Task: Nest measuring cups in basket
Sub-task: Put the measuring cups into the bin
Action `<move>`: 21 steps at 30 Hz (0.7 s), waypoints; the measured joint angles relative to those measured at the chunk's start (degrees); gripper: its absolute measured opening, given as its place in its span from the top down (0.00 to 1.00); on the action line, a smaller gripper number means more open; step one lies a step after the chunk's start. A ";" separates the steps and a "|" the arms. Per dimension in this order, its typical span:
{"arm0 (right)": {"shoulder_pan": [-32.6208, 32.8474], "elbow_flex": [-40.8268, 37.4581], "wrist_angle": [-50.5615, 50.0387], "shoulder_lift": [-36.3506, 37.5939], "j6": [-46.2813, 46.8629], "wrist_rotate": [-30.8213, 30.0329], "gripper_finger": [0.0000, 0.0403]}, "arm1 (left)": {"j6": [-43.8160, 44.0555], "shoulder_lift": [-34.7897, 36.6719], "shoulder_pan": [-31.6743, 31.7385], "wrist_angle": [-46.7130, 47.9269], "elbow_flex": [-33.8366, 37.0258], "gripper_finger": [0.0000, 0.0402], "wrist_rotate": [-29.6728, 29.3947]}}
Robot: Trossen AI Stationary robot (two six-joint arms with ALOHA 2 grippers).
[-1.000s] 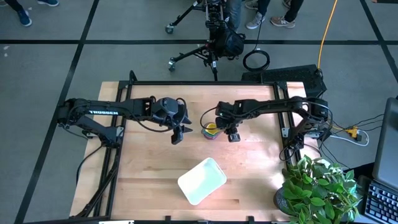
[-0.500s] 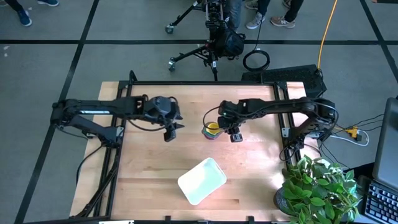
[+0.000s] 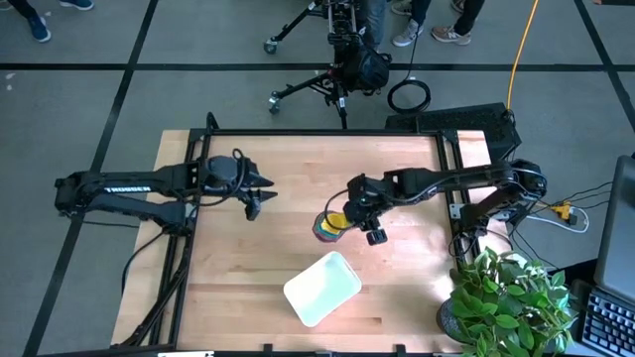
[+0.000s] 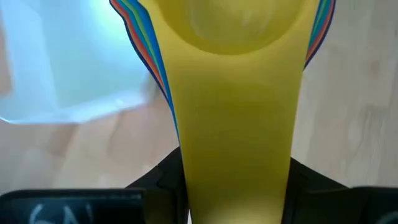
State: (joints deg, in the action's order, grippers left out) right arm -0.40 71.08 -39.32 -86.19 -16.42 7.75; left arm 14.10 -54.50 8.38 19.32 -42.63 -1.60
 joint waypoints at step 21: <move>15.16 6.57 4.38 -4.17 9.46 1.33 0.69 | 2.60 1.66 0.10 -3.17 2.58 0.58 0.33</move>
State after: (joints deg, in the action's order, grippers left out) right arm 14.76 77.65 -34.94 -90.36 -6.95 9.09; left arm 16.69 -52.84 8.48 16.15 -40.05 -1.28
